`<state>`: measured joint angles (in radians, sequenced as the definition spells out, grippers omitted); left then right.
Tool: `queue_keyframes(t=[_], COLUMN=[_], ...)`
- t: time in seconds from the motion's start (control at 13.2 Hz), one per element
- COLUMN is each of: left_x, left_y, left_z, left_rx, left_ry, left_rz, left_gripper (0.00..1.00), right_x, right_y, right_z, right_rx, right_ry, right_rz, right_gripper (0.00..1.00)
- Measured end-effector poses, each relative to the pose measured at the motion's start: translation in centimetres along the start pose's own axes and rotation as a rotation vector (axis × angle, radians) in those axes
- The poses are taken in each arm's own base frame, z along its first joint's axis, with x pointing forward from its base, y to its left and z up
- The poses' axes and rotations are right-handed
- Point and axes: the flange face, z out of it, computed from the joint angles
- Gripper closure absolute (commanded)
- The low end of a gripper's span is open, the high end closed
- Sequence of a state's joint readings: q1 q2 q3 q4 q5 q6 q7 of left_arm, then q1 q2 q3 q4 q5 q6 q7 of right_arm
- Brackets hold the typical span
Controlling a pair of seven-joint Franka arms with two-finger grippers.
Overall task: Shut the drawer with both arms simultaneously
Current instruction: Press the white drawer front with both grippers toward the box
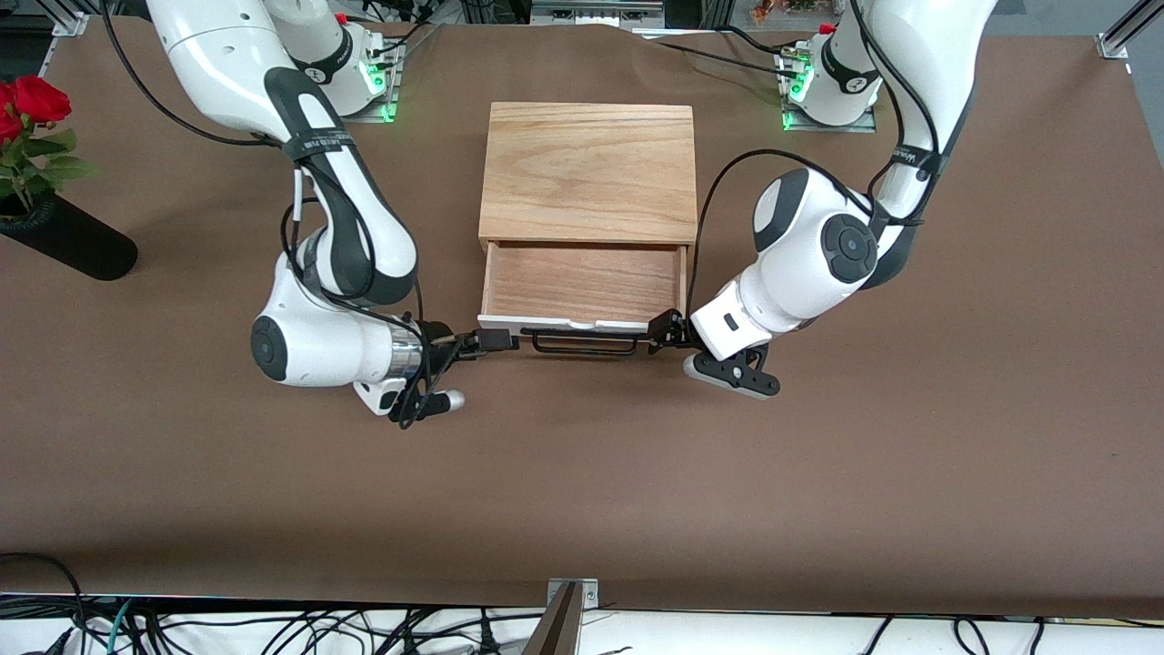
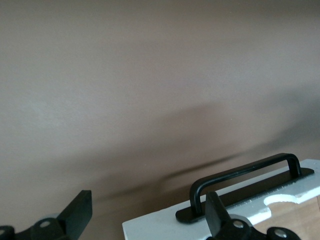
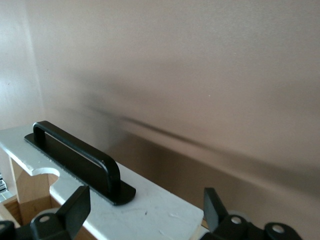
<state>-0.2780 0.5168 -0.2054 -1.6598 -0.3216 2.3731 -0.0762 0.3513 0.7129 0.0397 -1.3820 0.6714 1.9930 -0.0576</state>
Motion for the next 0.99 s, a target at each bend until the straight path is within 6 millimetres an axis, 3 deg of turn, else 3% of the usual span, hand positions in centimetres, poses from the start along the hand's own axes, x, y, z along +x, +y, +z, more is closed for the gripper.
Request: queue_keyframes(t=[0.23, 0.61, 0.99], left_x=[-1.3, -1.7, -2.4], left_y=[-0.3, -0.1, 0.6], left_z=[2.5, 2.9, 3.6], left_rx=[-0.033, -0.04, -0.043], left_ry=[-0.043, -0.053, -0.07], left_rz=[-0.091, -0.129, -0.167], left_gripper=[0.0, 0.0, 0.0], right_x=[-0.2, -0.8, -0.9], right_y=[-0.1, 0.5, 0.6], right_z=[1.5, 3.3, 3.4], right_rx=[-0.008, -0.019, -0.018], right_ry=[-0.002, -0.028, -0.034], right_rz=[-0.001, 0.011, 0.015], right_gripper=[0.0, 0.0, 0.0])
